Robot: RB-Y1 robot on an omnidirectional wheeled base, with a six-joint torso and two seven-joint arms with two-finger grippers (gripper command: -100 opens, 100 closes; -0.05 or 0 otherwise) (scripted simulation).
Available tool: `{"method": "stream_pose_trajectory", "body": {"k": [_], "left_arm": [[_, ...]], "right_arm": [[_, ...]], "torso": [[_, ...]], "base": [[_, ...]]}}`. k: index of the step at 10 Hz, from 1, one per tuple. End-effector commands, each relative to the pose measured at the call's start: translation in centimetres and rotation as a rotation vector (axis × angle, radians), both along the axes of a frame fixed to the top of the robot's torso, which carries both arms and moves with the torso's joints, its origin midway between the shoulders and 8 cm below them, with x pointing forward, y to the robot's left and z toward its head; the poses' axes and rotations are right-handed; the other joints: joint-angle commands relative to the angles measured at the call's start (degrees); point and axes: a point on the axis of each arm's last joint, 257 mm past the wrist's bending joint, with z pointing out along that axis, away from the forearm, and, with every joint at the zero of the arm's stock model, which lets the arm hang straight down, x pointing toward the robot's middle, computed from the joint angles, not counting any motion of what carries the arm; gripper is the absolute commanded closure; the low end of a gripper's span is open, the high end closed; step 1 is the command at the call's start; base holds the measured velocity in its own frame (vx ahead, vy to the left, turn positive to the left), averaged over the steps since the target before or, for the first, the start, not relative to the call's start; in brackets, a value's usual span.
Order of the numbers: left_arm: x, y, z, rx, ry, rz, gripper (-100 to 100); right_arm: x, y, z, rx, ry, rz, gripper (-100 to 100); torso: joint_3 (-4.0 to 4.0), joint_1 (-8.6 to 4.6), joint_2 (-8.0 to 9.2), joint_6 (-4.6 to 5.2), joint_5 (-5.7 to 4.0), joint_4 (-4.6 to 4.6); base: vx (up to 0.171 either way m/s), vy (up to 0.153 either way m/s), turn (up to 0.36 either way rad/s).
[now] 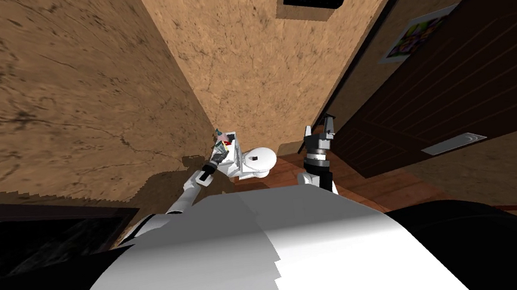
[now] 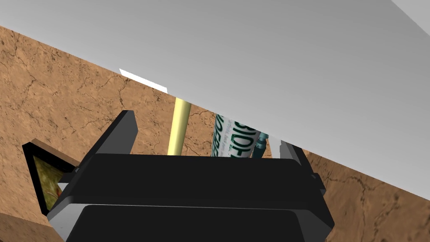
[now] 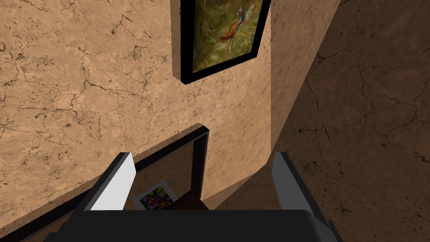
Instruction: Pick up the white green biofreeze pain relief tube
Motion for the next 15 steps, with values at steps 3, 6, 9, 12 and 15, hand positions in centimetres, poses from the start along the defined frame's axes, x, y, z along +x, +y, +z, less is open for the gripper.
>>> {"method": "stream_pose_trajectory", "body": {"k": [3, 6, 9, 12, 15], "left_arm": [[2.2, -2.2, 0.4, 0.005, -0.009, -0.046, -100], [3.7, -1.4, 0.6, 0.014, 0.001, -0.027, -100], [5.9, -3.8, 3.1, 0.020, -0.045, -0.075, -100], [5.6, -2.4, 1.2, 0.026, -0.001, -0.046, -100], [7.4, -3.3, 2.1, 0.044, -0.007, -0.064, -100]], "right_arm": [[0.0, 0.0, 0.0, 0.000, 0.000, 0.000, 0], [0.0, 0.0, 0.0, 0.000, 0.000, 0.000, 0], [0.0, 0.0, 0.0, 0.000, 0.000, 0.000, 0], [0.0, 0.0, 0.0, 0.000, 0.000, 0.000, 0], [0.0, 0.0, 0.0, 0.000, 0.000, 0.000, 0]], "torso": [[0.00, -0.01, -0.01, 0.03, -0.01, 0.01], [0.01, -0.05, 0.00, 0.06, -0.01, 0.01], [0.03, -0.05, 0.05, 0.05, -0.01, 0.02], [-0.04, -0.02, -0.08, 0.04, 0.00, -0.02], [0.02, -0.05, 0.02, 0.05, -0.01, 0.01]], "base": [[-0.034, -0.002, 0.069], [-0.023, -0.004, 0.025], [-0.034, -0.002, 0.078], [-0.001, -0.001, -0.007], [-0.033, -0.004, 0.076]]}}
